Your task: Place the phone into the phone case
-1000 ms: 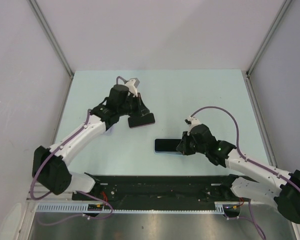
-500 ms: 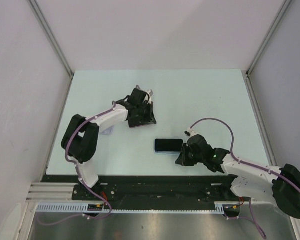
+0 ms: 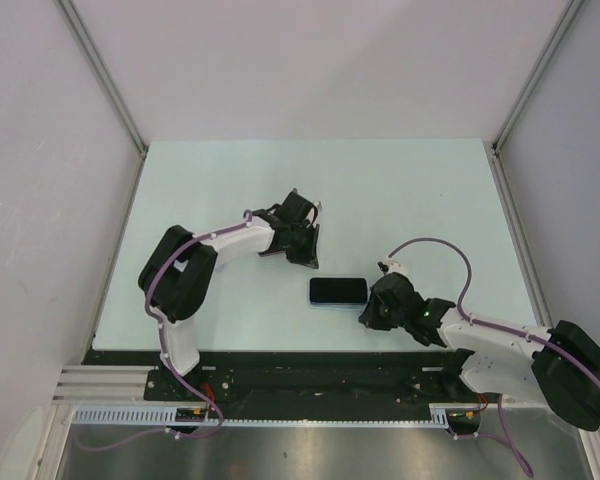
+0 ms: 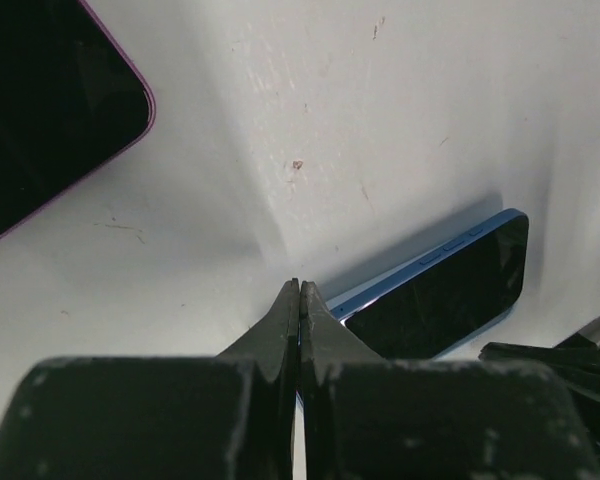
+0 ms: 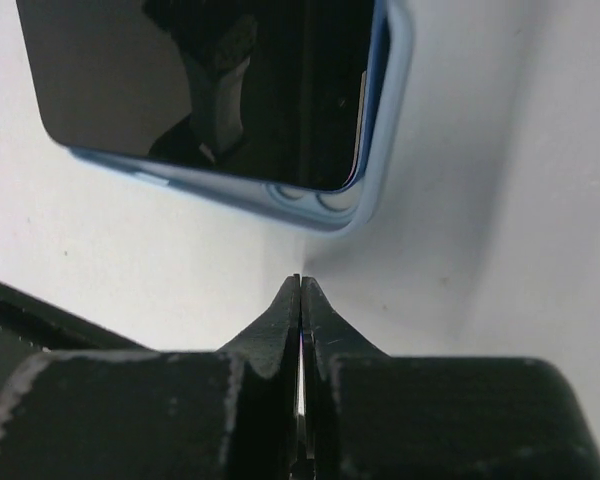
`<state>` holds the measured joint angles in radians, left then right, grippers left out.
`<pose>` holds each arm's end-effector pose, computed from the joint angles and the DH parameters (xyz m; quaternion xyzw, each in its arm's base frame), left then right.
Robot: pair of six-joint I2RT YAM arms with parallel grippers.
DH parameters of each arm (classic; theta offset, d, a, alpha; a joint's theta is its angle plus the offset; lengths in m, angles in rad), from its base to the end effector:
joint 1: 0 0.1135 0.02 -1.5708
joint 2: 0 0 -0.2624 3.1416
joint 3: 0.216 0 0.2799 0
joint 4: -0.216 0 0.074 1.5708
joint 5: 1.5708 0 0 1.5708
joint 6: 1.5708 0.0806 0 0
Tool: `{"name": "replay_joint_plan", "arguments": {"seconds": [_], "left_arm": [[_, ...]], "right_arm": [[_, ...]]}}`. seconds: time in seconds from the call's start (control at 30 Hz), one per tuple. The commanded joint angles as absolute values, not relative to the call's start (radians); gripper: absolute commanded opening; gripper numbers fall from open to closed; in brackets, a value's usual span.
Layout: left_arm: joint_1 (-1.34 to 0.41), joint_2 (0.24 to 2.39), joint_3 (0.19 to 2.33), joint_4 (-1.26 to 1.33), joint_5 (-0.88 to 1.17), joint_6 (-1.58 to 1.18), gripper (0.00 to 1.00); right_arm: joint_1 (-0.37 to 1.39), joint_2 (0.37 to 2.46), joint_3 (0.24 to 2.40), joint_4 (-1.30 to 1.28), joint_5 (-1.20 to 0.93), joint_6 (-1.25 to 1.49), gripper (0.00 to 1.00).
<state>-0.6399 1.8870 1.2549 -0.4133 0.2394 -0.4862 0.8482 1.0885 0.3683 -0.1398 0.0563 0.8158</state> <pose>0.3367 -0.2745 0.1180 0.1045 0.9536 -0.2351 0.1565 0.1649 0.1801 0.0937 -0.0054 0.9372 0.2394 0.2537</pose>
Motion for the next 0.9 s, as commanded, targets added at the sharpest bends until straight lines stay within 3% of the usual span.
{"name": "replay_joint_plan", "arguments": {"seconds": [0.0,0.47,0.87], "left_arm": [[-0.660,1.836,1.198,-0.419,0.180,-0.486,0.00],[-0.699,1.735,0.970,-0.268,0.265,-0.572,0.00],[-0.793,1.620,0.879,-0.230,0.278,-0.658,0.00]], "right_arm": [[0.816,1.101,0.367,-0.072,0.155,0.813,0.00],[0.661,1.264,0.377,0.227,0.075,0.736,0.00],[0.603,1.512,0.525,0.356,-0.066,0.678,0.00]]}}
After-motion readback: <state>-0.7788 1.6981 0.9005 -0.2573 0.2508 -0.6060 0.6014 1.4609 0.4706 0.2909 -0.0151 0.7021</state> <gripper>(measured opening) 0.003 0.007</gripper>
